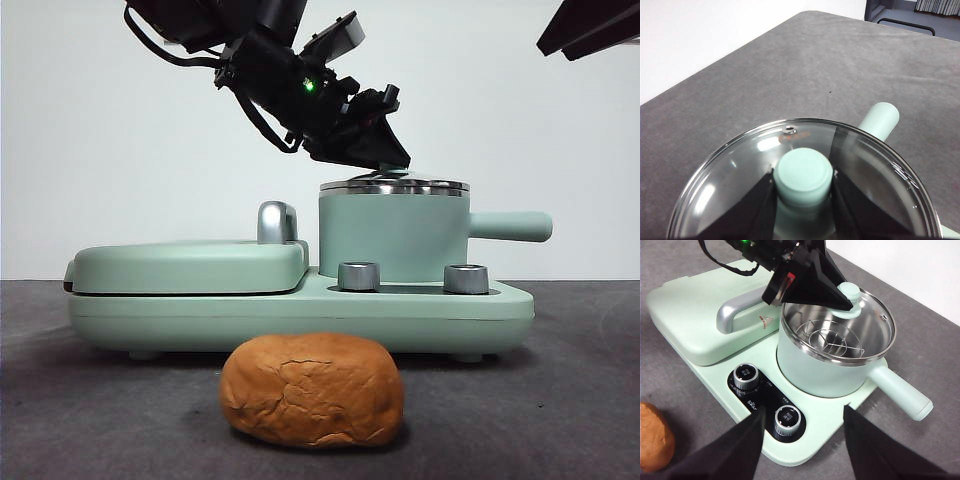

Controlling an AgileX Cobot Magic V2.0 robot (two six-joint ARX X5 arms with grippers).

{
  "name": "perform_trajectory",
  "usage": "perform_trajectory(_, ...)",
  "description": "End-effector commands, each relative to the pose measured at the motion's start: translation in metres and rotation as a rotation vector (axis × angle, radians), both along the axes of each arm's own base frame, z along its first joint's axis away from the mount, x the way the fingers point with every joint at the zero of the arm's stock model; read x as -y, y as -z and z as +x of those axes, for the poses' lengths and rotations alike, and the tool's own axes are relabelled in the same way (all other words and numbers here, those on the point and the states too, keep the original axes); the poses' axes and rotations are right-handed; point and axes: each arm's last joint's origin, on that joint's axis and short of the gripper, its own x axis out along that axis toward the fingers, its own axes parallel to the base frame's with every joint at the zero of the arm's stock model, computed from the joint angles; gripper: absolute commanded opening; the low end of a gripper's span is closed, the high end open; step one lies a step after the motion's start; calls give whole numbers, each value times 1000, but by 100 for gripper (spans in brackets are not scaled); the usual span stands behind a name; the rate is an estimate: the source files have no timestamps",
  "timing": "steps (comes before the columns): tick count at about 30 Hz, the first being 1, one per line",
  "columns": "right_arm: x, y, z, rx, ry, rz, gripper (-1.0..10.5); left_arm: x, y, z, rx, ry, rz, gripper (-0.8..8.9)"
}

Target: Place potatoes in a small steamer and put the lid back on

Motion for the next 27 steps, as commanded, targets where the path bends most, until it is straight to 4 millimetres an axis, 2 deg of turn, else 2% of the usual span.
perform_trajectory(1,-1,-4,2,8,3,13,246,5,-10,1,65,11,-12,6)
perform_trajectory(9,-1,-4,1,0,4,11,246,2,-25,-4,92,10,-30,6)
perform_trajectory(17,-1,-2,0,-20,4,4,246,-7,-51,-16,110,6,-56,6)
perform_trajectory(22,-1,-1,0,-31,4,1,246,-19,-69,-28,62,-10,-53,10)
perform_trajectory(27,-1,0,-1,-40,3,-2,246,-39,-90,-40,47,-32,-43,11)
